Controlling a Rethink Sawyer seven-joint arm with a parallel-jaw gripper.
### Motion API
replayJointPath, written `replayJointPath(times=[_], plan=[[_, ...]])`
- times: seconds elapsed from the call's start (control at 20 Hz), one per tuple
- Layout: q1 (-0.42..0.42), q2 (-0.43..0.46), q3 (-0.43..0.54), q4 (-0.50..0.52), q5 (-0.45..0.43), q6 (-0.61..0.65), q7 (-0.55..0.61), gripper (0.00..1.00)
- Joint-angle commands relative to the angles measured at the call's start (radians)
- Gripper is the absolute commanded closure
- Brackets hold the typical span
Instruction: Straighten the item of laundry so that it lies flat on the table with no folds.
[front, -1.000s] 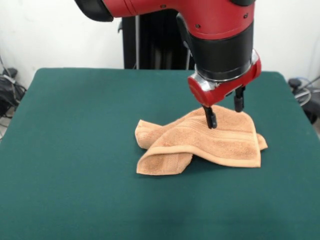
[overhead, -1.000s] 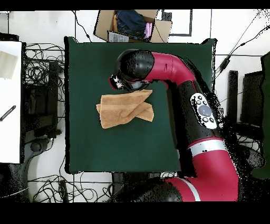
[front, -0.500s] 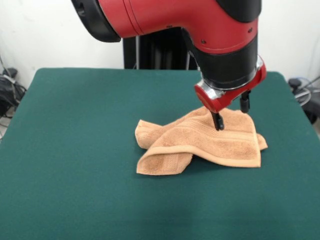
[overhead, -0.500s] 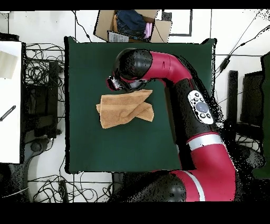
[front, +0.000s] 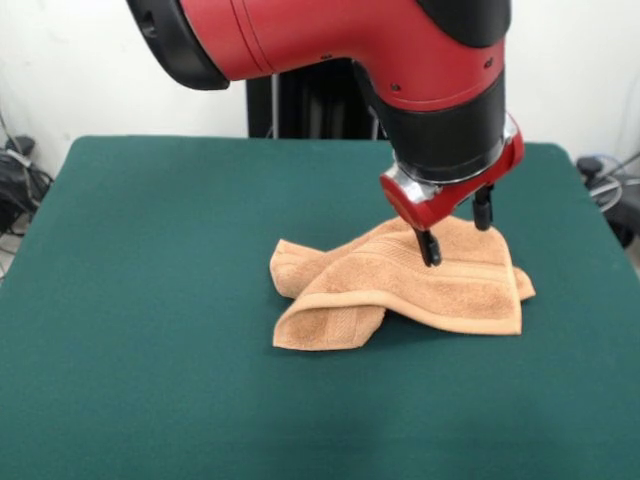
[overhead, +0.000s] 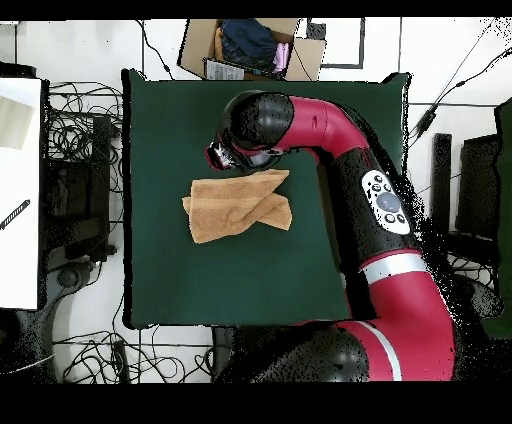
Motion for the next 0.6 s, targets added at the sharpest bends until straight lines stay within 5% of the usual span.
replayJointPath(times=[0.05,0.6], plan=[[-0.009,0.038,0.078,-0.034,-0.067,0.082,-0.262,0.0],[0.0,0.06,0.08,-0.092,-0.08,0.095,-0.282,0.0]])
